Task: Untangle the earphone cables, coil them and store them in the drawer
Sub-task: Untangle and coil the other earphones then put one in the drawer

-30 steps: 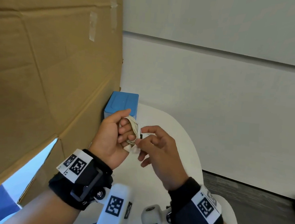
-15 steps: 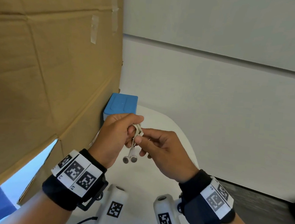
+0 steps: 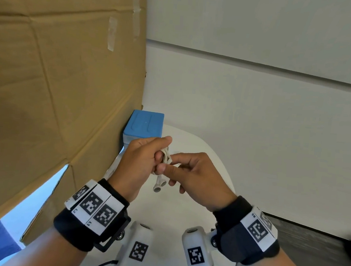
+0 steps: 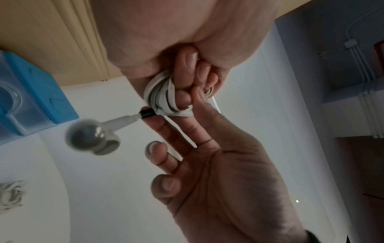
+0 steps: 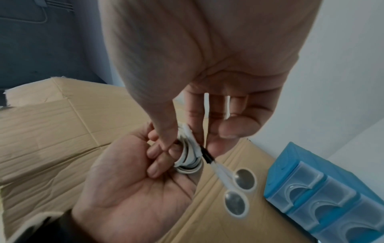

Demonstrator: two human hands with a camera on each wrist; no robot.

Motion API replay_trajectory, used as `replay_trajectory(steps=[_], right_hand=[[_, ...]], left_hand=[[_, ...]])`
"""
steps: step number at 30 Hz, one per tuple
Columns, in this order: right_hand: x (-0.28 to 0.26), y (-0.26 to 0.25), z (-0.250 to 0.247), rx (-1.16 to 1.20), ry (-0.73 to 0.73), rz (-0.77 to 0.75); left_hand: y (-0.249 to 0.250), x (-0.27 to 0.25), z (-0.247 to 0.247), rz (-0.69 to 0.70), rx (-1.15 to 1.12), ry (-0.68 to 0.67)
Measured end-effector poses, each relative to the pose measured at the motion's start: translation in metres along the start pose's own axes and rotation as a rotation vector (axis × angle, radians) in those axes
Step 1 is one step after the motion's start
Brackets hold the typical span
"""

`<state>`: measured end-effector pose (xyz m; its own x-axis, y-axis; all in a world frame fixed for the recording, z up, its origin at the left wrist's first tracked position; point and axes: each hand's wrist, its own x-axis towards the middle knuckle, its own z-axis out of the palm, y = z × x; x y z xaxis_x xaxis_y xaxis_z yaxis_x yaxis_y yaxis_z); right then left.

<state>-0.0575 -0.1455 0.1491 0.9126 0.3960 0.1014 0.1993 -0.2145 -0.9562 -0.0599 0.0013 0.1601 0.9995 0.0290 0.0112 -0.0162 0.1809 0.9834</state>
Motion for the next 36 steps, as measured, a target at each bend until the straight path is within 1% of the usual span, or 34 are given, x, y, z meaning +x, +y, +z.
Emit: replay_trajectory(steps=[5,7,10,13,18,22,26,28,30,32,34,36], right_hand=[[0.001,-0.001,0.003,0.025,0.050,0.016],[0.002,-0.001,0.003,0.033,0.074,0.031],[0.002,-0.004,0.007,0.056,0.093,0.014],[0.002,-0.009,0.010,0.064,0.099,-0.015],[0.008,-0.004,0.013,-0.110,0.155,-0.018],[0.012,-0.008,0.008,-0.193,0.148,-0.030],[0.015,-0.016,0.003,-0.307,0.139,-0.069],[0.017,-0.018,0.001,-0.312,0.132,-0.076],[0.020,-0.019,-0.001,-0.268,0.134,-0.069],[0.022,-0.020,-0.005,-0.180,0.140,-0.058],[0.023,-0.024,-0.009,-0.105,0.154,-0.052],[0.025,-0.027,-0.013,-0.061,0.170,-0.051]], left_hand=[[-0.002,0.002,0.001,0.007,-0.022,0.034],[-0.005,0.002,0.001,0.047,0.006,0.056],[-0.007,0.001,0.002,0.114,0.045,0.113],[-0.008,0.002,0.003,0.098,0.015,0.171],[-0.009,0.003,0.002,0.055,-0.045,0.180],[-0.009,0.005,0.004,0.078,-0.098,0.171],[-0.011,0.007,0.004,0.101,-0.056,0.176],[-0.012,0.007,0.004,0.096,-0.040,0.171],[-0.013,0.007,0.003,0.099,-0.061,0.130],[-0.016,0.007,0.002,0.076,-0.126,0.034],[-0.021,0.006,0.002,-0.004,-0.197,-0.086],[-0.025,0.004,0.003,-0.130,-0.276,-0.199]])
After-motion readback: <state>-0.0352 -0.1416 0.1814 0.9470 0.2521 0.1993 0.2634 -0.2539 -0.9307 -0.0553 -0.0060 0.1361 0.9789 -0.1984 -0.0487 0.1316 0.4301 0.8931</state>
